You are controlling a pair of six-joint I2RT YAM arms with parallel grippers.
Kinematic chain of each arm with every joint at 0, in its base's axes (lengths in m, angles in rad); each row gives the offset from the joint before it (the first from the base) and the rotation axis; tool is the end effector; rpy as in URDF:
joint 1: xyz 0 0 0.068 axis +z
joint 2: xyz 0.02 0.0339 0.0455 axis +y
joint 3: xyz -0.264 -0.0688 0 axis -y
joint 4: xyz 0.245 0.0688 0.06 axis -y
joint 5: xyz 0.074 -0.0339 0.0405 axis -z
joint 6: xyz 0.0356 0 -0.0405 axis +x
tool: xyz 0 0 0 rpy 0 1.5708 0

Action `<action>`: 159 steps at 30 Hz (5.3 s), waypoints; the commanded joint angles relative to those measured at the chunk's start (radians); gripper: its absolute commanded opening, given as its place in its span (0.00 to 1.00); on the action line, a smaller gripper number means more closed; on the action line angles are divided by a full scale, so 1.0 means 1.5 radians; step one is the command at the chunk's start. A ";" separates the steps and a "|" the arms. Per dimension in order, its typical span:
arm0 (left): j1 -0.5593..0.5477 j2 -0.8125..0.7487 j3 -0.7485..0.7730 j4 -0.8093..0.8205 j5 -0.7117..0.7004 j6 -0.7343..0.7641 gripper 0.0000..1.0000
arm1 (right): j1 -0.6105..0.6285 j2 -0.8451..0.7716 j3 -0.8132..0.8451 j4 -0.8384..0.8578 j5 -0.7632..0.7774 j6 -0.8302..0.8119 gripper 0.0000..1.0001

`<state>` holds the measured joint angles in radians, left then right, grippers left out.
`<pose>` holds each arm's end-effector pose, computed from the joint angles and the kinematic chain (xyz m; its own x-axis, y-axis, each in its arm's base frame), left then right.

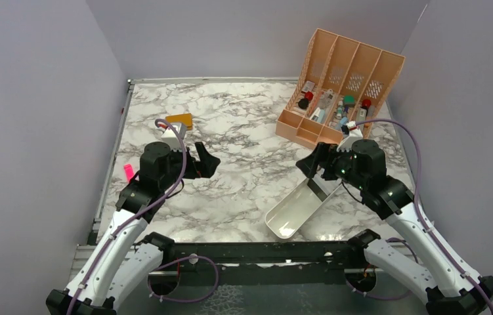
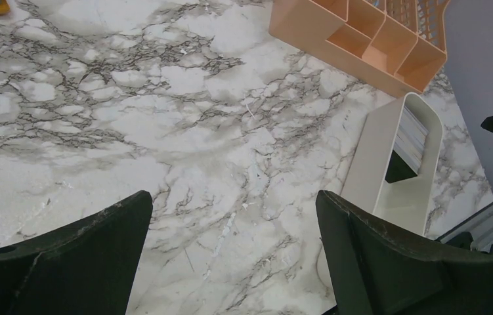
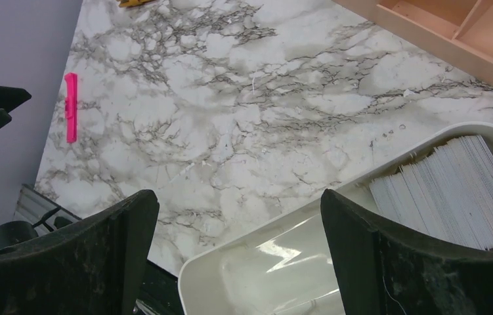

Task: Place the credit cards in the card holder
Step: Pick up the card holder from the center of the board, then open the card holder at the center of the board.

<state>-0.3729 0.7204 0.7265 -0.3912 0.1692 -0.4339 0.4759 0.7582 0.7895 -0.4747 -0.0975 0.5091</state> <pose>0.1536 -0.0665 0.3082 -0.5295 -0.2378 -0.8143 0.3106 0.8389 -0.4470 0.1497 0.0810 0.3157 -0.5933 0.2399 -0.7684 -0.2805 0.8331 0.4767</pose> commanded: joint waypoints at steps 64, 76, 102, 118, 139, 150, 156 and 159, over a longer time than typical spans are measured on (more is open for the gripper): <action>0.306 0.939 0.581 0.024 -0.107 0.099 0.62 | -0.004 -0.052 0.047 -0.050 -0.078 -0.064 1.00; 0.313 0.947 0.564 0.028 -0.018 0.050 0.08 | -0.004 -0.053 0.032 -0.056 -0.057 -0.052 1.00; 0.112 0.561 0.263 0.043 0.213 -0.028 0.00 | 0.043 0.182 -0.024 0.334 -0.035 -0.178 0.88; 0.099 0.450 0.150 0.126 0.345 -0.194 0.00 | 0.399 0.531 0.008 0.676 0.279 -0.528 0.99; 0.104 0.354 0.178 0.114 0.331 -0.153 0.74 | 0.422 0.465 0.055 0.491 0.223 -0.258 0.01; 0.105 0.178 0.077 0.250 0.438 -0.180 0.80 | 0.234 0.331 0.023 0.450 -0.180 -0.015 0.02; 0.104 0.137 0.007 0.414 0.509 -0.291 0.82 | 0.232 0.298 -0.004 0.548 -0.262 0.070 0.03; 0.104 0.141 -0.008 0.456 0.522 -0.330 0.83 | 0.232 0.292 -0.020 0.610 -0.299 0.109 0.03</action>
<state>-0.2173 0.9401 0.7395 0.1070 0.8593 -0.8108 0.8219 1.2289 0.7864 0.2619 -0.3943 0.5491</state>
